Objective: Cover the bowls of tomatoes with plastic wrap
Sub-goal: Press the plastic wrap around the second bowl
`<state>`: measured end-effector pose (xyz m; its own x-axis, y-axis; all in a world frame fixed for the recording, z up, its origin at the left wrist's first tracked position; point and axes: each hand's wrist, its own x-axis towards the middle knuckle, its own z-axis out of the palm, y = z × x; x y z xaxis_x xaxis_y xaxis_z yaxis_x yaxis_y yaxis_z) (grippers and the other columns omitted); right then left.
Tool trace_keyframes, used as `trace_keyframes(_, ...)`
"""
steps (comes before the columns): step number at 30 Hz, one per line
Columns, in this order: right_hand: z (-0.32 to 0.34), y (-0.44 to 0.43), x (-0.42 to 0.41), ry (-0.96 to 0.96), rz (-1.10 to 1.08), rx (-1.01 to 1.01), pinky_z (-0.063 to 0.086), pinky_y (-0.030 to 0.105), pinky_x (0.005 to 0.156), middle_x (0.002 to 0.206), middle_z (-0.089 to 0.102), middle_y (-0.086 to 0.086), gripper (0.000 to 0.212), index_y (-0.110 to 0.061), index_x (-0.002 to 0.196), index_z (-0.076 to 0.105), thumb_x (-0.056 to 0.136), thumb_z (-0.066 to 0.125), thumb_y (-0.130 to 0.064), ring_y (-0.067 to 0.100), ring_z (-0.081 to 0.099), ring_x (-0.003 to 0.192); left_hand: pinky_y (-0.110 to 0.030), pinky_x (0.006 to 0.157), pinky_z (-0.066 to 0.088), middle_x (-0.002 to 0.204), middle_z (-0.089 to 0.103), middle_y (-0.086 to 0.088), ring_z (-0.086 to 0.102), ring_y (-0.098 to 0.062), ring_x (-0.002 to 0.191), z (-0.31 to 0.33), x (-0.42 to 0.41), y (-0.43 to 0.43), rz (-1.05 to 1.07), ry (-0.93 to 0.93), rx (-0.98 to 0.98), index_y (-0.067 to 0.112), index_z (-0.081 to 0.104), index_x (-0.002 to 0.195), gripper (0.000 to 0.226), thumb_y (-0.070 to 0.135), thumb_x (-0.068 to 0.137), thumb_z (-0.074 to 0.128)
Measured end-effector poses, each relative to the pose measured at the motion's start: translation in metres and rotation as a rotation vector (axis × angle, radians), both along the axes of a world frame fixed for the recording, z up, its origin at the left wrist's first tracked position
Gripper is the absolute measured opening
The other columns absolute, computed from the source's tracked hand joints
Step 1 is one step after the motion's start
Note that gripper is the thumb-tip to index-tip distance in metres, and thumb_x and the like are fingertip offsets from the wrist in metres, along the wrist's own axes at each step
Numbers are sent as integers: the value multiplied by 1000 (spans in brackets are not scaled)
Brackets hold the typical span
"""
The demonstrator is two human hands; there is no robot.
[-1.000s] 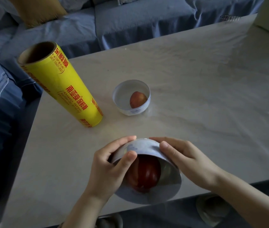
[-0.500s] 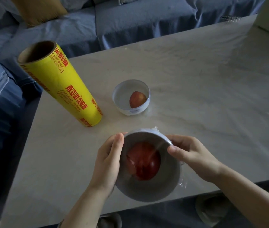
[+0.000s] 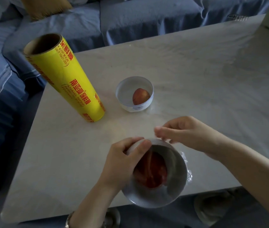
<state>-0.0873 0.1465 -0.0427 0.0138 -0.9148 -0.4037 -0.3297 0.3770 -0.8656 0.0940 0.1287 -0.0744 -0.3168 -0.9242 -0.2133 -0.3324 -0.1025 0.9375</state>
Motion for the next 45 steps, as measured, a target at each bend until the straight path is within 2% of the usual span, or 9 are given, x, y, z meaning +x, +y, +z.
trace_keyframes(3, 9, -10, 8, 175, 41, 37, 49, 15, 65, 72, 71, -9, 27, -26, 71, 73, 66, 71, -52, -1, 62, 67, -13, 73, 51, 89, 73, 9, 66, -4, 88, -2, 2, 0, -13, -22, -25, 23, 71, 98, 62, 66, 55, 58)
trace_keyframes(6, 12, -14, 11, 227, 61, 18, 45, 12, 61, 72, 69, -9, 16, -26, 69, 72, 74, 71, -42, -1, 59, 65, -19, 78, 53, 92, 72, 9, 66, -8, 91, -1, 3, -1, -26, -33, -50, 23, 71, 100, 67, 68, 53, 56)
trace_keyframes(13, 1, -18, 13, -34, -160, 119, 49, 20, 57, 62, 61, 1, 24, -8, 66, 66, 81, 68, -26, 11, 55, 58, -9, 73, 49, 93, 69, 17, 63, -5, 92, -3, 7, 0, 0, -29, -49, 35, 66, 90, 52, 68, 52, 55)
trace_keyframes(22, -12, -16, 16, 189, -95, 66, 44, 20, 56, 58, 60, -3, 21, -10, 70, 71, 79, 69, -29, 6, 50, 51, -7, 73, 48, 93, 69, 24, 63, 4, 92, -4, 8, 7, 40, 47, -69, 36, 68, 86, 42, 63, 56, 58)
trace_keyframes(29, -19, -16, 8, 7, -79, 142, 44, 14, 45, 54, 58, -5, 18, -13, 70, 67, 75, 74, -29, 5, 51, 47, -11, 77, 49, 92, 72, 21, 66, 2, 93, -3, 10, 5, 37, 124, -32, 32, 70, 87, 42, 60, 55, 61)
trace_keyframes(32, -25, -14, 2, 42, -168, 30, 46, 17, 51, 55, 57, -5, 13, -17, 67, 65, 75, 73, -11, 7, 52, 47, -8, 76, 47, 91, 73, 21, 66, 3, 92, -2, 13, 4, 62, 135, -60, 32, 70, 85, 41, 59, 56, 62)
trace_keyframes(36, -18, 5, 1, 95, -264, -309, 43, 5, 61, 70, 69, -9, 12, -26, 73, 68, 80, 68, -17, -4, 61, 61, -7, 74, 47, 86, 73, 22, 66, 5, 87, -2, 15, -2, 102, 138, -98, 31, 70, 82, 37, 57, 58, 60)
trace_keyframes(40, -10, 27, 8, 135, 61, -589, 46, 9, 85, 101, 70, -16, 22, -23, 98, 72, 87, 55, -33, -5, 62, 98, -10, 75, 48, 87, 73, 21, 66, 3, 87, -3, 15, -6, 93, 109, -92, 33, 71, 81, 36, 58, 57, 59)
trace_keyframes(45, -17, 26, 10, 208, 157, -641, 41, 7, 92, 115, 63, -15, 41, -20, 114, 66, 89, 46, -44, -6, 55, 110, -8, 74, 47, 87, 73, 22, 66, 4, 87, -1, 14, -6, 100, 110, -96, 34, 70, 81, 36, 58, 57, 59)
